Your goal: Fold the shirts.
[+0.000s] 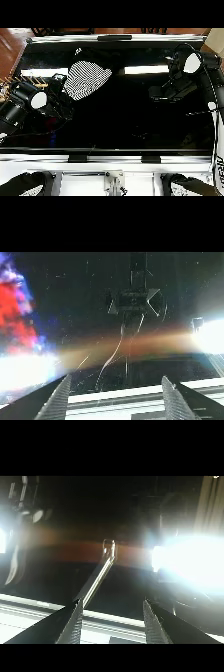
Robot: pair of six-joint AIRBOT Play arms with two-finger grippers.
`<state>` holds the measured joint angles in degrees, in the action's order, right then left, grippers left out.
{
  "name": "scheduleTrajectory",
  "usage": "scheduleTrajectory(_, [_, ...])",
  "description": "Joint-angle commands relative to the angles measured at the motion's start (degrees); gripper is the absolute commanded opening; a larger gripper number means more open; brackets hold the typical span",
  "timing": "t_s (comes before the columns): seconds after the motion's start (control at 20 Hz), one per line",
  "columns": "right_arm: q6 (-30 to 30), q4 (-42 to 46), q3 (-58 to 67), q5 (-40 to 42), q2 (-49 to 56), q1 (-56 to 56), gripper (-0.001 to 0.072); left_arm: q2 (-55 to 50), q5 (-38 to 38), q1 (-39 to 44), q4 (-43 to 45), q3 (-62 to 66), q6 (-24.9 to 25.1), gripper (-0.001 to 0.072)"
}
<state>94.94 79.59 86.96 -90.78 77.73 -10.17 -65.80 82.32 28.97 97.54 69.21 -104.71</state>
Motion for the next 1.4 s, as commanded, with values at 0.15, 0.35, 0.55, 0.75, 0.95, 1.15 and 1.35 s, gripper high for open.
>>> scheduleTrajectory(0.15, [-0.1,0.2,0.0,4.3,0.0,0.0,0.0508,0.0,-14.9,0.1,0.0,0.0,0.0,0.0705])
scheduleTrajectory(0.35, [-0.1,0.3,0.0,5.8,0.0,0.0,0.0508,0.0,-24.7,0.1,0.0,0.0,0.0,0.0705])
scheduleTrajectory(0.55, [-0.1,1.3,0.0,9.0,0.0,0.0,0.0508,0.0,-30.5,0.1,-2.6,0.0,-1.7,0.0705])
scheduleTrajectory(0.75, [0.1,3.4,0.0,8.8,0.0,0.0,0.0508,-0.9,-35.9,0.1,-4.4,0.0,-1.5,0.0705])
scheduleTrajectory(0.95, [0.3,3.4,0.0,8.5,0.0,0.0,0.0508,-1.9,-37.2,-0.6,0.0,0.0,-1.0,0.0703])
scheduleTrajectory(1.15, [0.5,3.0,0.0,8.5,0.0,0.0,0.0508,-4.1,-39.0,-5.9,-0.4,0.0,-8.5,0.0577])
scheduleTrajectory(1.35, [0.9,2.8,0.0,7.3,0.0,0.0,0.0508,-10.6,-38.6,-21.9,-22.8,-0.5,-11.3,0.0705])
